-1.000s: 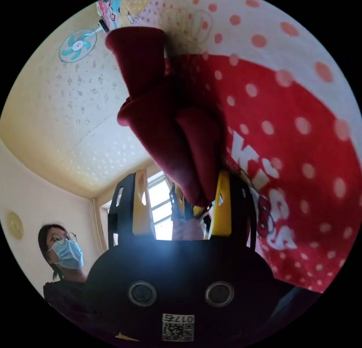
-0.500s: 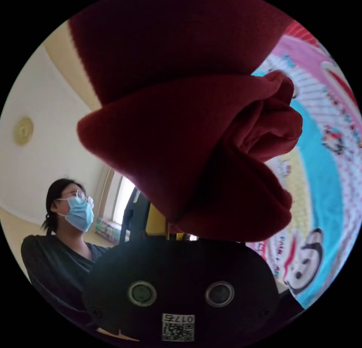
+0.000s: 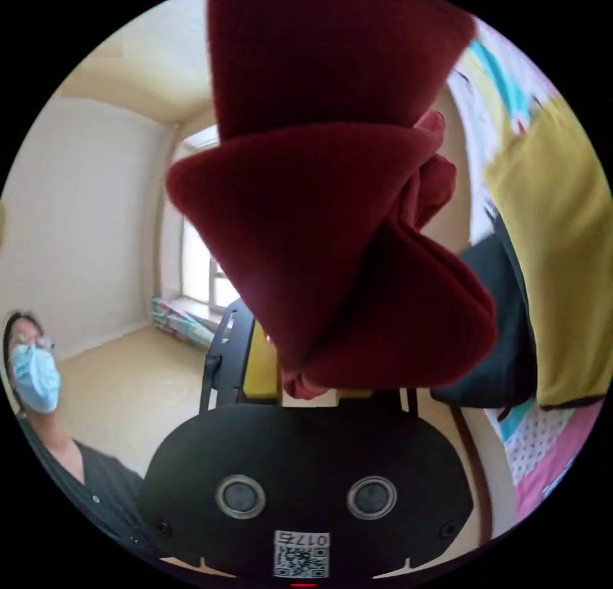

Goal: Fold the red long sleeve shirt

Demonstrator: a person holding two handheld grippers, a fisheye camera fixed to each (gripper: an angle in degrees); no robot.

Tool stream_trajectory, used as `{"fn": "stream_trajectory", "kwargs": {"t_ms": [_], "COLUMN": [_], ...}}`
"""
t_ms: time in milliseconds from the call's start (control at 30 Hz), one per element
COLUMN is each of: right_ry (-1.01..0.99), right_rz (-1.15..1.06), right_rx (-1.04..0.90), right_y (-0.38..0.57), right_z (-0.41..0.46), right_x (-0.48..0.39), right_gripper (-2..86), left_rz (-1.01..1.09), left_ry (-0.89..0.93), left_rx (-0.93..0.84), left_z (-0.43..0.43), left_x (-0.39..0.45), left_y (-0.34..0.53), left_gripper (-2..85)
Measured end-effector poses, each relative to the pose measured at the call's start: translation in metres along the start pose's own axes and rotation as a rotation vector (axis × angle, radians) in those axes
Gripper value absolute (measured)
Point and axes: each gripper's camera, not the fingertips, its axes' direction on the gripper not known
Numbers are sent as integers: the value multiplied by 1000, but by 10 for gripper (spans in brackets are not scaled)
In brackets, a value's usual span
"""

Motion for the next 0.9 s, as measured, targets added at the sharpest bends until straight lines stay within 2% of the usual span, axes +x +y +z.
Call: {"fn": "stream_trajectory", "kwargs": {"t_ms": [33, 100, 167, 233, 300, 367, 433, 467, 533, 633, 667, 733, 767, 833, 900], "right_ry": [38, 102, 196, 451, 586, 735, 905, 932, 961, 1009, 1055, 1277, 1311, 1278, 1220], "right_rz": [162, 266, 117, 46, 52, 111, 163, 171, 160, 93, 86, 127, 148, 222, 333], "right_rx": [-74, -176, -352, -617, -740, -760, -621, -563, -268, 69, 109, 217, 233, 260, 304], "right_y": [16, 49, 80, 124, 149, 161, 160, 159, 161, 194, 205, 255, 268, 324, 365], "right_z": [9, -2, -22, -66, -119, -189, -295, -322, -421, -518, -531, -570, -578, -613, -644], "right_x": [47, 83, 71, 52, 41, 27, -8, -20, -81, -157, -169, -197, -198, -185, -168], "right_gripper": [110, 107, 76, 89, 96, 97, 95, 94, 91, 87, 86, 85, 85, 85, 88], "left_rz": [-30, -125, -145, -113, -52, -1, 57, 100, 181, 312, 357, 447, 521, 639, 732], "left_ry": [-2, 42, 83, 141, 165, 122, 66, 36, -1, -68, -86, -96, -131, -271, -514], "left_rx": [0, -26, -45, -70, -127, -197, -285, -346, -452, -659, -735, -847, -913, -1038, -1241], "left_z": [0, 9, 17, 29, 52, 77, 110, 135, 181, 272, 311, 370, 407, 468, 540], "left_x": [-6, -22, -24, -16, 4, 27, 55, 77, 116, 184, 213, 257, 285, 316, 330], "left_y": [6, 27, 35, 36, 29, 20, 12, 8, 6, 18, 29, 53, 73, 112, 172], "left_gripper": [152, 152, 150, 144, 127, 111, 101, 97, 85, 64, 62, 54, 50, 42, 30]}}
